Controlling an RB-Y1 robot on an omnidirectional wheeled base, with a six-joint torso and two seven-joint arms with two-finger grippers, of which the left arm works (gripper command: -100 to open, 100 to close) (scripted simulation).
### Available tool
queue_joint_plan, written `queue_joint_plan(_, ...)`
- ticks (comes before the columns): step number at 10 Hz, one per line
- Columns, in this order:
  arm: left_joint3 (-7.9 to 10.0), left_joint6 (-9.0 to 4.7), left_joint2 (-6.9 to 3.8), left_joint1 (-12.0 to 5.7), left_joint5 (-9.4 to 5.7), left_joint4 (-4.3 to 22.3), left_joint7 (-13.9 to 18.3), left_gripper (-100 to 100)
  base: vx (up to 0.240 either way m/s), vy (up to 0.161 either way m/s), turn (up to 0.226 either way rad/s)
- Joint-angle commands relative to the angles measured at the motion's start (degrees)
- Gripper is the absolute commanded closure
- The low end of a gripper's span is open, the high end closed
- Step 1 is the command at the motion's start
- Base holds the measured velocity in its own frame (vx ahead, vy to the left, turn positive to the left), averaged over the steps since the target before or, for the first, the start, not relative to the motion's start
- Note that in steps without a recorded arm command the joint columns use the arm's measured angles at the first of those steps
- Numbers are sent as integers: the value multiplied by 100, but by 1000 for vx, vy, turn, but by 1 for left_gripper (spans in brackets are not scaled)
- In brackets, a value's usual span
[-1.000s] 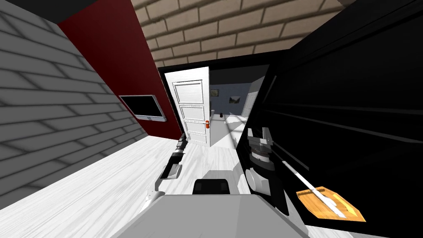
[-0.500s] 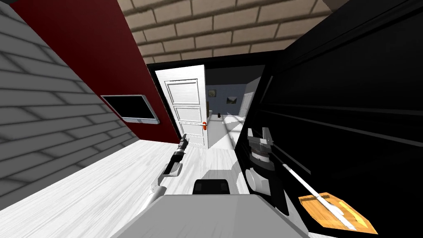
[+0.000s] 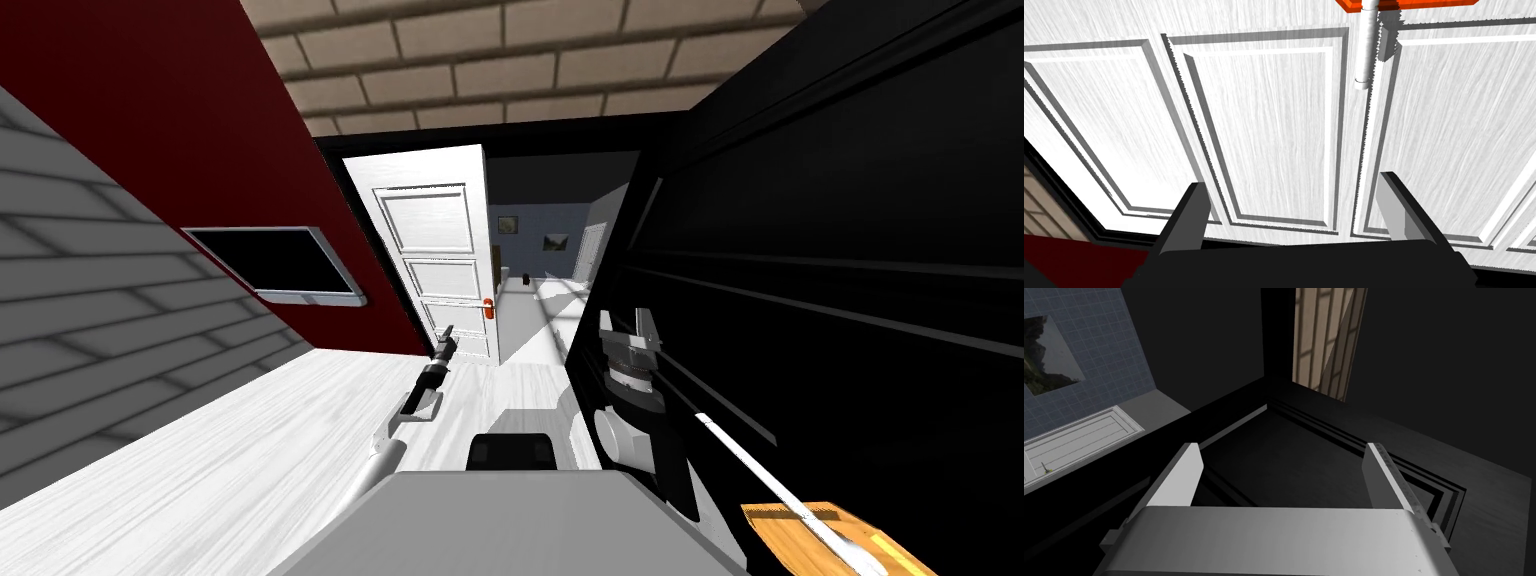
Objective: Pull the door open
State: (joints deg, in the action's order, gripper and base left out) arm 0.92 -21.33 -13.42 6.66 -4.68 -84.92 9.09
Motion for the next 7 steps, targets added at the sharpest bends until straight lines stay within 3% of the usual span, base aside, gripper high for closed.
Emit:
queue_joint_plan(1,-12,28,-70,-87,-26,208,45,-100,146,-6,-101)
queue_joint_plan(7,-39,102,-248,-427,-94,874,153,-100,116,0,-79)
